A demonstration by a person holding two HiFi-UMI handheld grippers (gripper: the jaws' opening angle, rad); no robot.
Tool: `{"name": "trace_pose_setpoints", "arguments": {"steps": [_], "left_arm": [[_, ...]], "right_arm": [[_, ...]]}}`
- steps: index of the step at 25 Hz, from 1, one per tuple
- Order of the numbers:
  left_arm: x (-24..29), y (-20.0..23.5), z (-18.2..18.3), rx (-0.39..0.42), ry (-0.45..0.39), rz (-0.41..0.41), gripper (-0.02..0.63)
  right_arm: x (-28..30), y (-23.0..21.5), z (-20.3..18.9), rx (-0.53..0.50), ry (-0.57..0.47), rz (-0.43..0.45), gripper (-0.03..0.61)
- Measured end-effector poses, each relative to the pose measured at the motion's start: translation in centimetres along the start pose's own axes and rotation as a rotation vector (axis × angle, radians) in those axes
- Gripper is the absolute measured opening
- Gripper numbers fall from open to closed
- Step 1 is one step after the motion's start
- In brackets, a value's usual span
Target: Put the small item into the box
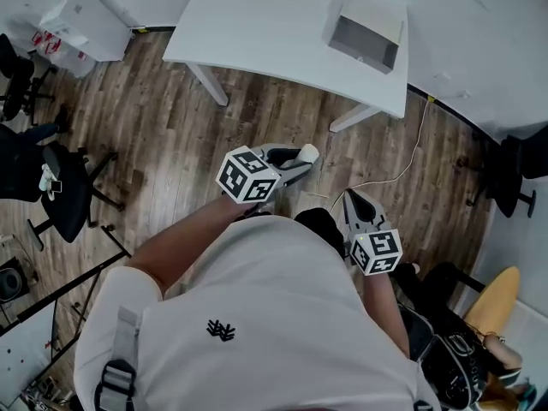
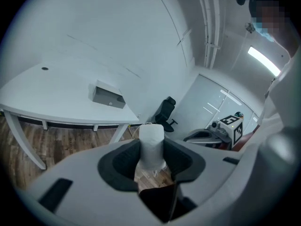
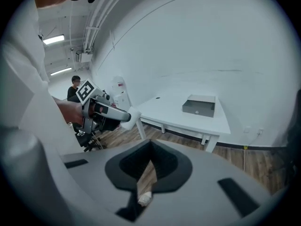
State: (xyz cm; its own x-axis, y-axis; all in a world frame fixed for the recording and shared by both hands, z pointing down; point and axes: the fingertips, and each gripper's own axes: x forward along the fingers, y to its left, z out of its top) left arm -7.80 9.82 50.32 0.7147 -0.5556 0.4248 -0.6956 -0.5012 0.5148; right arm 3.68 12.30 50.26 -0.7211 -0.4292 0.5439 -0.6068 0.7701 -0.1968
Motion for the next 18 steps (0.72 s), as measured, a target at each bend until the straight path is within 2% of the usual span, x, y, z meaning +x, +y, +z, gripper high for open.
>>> {"name": "trace_pose_setpoints", "arguments": {"steps": [5, 9, 18], "left_arm": [[1.0, 3.7, 2.4, -0.049, -0.028, 0.039, 0.163], [2.8, 6.2, 4.9, -0.048, -0.027, 0.068, 0.163], [8.6, 11.7, 13.5, -0.046, -0.050, 0.165, 0.163]], "right_arm": [[2.9, -2.5, 1.4, 0.006, 0.029, 0.032, 0.006], [5.2, -5.4, 3.0, 0.011, 0.020, 0.057, 0.006], [10.8, -13.8, 9.0, -0.070, -0.001, 0.158, 0.008]]}}
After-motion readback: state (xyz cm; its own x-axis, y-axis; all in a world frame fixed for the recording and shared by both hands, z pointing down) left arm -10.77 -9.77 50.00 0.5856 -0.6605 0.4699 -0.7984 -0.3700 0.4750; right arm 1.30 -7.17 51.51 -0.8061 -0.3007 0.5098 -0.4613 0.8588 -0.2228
